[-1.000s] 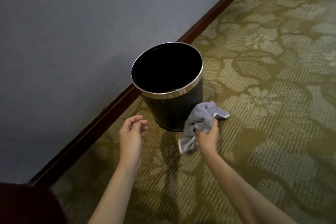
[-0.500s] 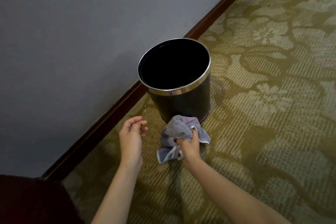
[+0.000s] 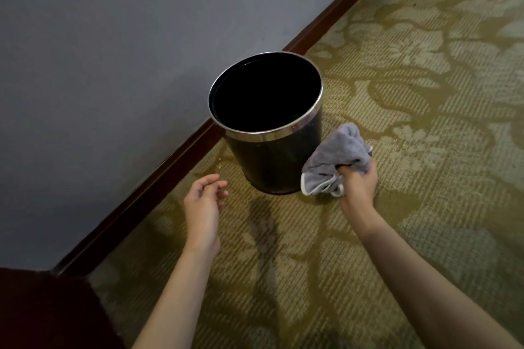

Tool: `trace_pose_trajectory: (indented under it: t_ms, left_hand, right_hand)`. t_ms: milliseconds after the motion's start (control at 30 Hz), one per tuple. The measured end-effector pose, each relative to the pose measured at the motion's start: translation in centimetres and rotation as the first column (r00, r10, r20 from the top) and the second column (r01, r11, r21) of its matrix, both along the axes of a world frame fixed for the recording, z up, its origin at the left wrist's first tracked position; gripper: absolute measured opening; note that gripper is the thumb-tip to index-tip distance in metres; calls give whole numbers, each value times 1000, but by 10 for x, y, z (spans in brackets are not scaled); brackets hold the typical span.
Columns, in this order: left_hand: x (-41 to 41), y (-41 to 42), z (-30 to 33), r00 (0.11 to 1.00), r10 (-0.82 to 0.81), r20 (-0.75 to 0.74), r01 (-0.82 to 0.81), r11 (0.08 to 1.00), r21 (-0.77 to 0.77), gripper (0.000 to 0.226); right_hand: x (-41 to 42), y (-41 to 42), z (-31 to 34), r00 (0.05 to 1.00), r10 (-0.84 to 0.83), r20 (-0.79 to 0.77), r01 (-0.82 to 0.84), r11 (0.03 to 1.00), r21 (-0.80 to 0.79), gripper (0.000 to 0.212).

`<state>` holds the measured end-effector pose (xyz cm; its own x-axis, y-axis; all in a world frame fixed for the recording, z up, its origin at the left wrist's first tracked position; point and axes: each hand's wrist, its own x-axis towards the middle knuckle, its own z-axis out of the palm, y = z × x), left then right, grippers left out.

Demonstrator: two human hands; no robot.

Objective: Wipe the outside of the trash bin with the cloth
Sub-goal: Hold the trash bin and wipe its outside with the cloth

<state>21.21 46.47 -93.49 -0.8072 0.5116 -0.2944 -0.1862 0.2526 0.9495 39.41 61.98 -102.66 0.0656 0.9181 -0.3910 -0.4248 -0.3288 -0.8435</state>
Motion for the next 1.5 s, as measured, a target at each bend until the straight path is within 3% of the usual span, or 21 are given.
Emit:
trace_pose_trajectory:
  t_ms: [133,367,467,567,633,833,933,1033,1133,1200,1333,1433,1500]
  left_hand:
    - [0,2,2,1000,-1,15,1,1000,12,20]
    - [0,2,5,1000,0,1,0,1000,29,20]
    - [-6,-2,6,1000,9,-1,-9,1000,29,21]
    - [-11,-8,5,1000,21,10,-21,1000,21,21]
    - [-15,-12,6,999,43,-2,-43,999,19,20]
    - [-26,-23,8,994,104,-12,-104,994,23,20]
    - [-16,-19,5,995,85,44,-86,996,19,20]
    - [-7,-12,3,997,53,49,-54,998,21,20]
    - [-3,-7,3,998,40,46,-41,999,23,20]
    - [-2,-6,2,998,27,51,-28,999,20,21]
    - [0,-5,0,999,8,36,-8,1000,3,21]
    - [3,-2,2,1000,-15,-14,15,1000,-4,20]
    - [8,2,3,998,-38,-50,38,999,-10,20]
  right_hand:
    - [-9,-3,-7,992,41,118,-44,999,22,38]
    - [-58,-61,-40,981,145,126,-120,975,-190,47]
    - [-81,-91,-47,939,322,123,-292,932,-216,44]
    - [-119,-115,-38,862,506,0,-503,856,-121,33]
    - [-139,-113,-30,848,530,13,-526,844,-108,35]
    - [-112,-97,-43,933,359,-23,-357,915,-188,31]
    - [-85,-94,-45,980,140,-139,-176,937,-301,19]
    - [-56,-72,-41,937,-181,-300,39,905,-424,17]
    - [-29,-41,-34,877,-358,-320,187,868,-459,25]
    - [-14,-17,-26,876,-380,-298,232,872,-431,32]
    - [5,27,-2,908,-289,-303,249,955,-162,34]
    - [14,38,10,993,-118,18,118,992,34,29]
    - [15,26,8,969,2,247,-42,987,154,25]
